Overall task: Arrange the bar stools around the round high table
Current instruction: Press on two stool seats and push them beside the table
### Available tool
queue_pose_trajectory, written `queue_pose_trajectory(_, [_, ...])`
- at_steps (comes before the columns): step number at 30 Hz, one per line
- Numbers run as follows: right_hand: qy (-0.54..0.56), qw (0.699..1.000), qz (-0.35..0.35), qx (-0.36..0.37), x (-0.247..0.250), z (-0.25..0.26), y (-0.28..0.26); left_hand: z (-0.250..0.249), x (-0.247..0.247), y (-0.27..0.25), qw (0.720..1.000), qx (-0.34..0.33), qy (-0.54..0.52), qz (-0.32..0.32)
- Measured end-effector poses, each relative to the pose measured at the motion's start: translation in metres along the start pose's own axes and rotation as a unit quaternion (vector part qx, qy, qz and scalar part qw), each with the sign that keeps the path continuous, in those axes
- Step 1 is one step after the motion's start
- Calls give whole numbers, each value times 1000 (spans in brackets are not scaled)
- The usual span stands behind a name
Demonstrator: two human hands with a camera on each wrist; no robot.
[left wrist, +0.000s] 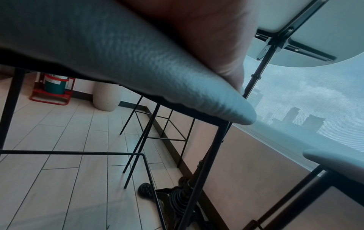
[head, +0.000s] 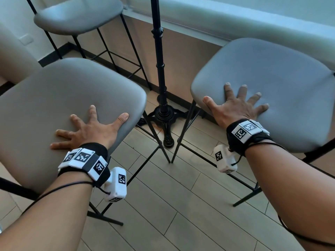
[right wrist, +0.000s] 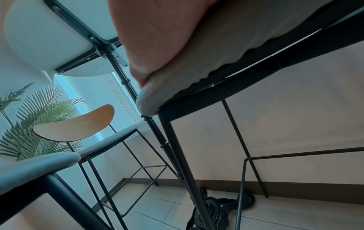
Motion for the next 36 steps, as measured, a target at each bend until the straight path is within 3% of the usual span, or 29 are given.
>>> queue_pose_trajectory(32, [-16, 1000, 7, 21, 2, 1, 0, 3, -5, 4, 1000, -15, 15, -8])
queue_pose_trajectory(36, [-8, 999, 31, 13, 1, -1, -5, 3, 0, -5, 999, -32, 7, 24])
Point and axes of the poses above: each hand's wrist, its own y-axis towards the middle knuckle, its own x-axis out of the back of the hand, z = x × y, the point moved 4 cm from there along y, towards the middle knuckle, and after that the axes turned 3 degrees about y, right-handed, at the moved point
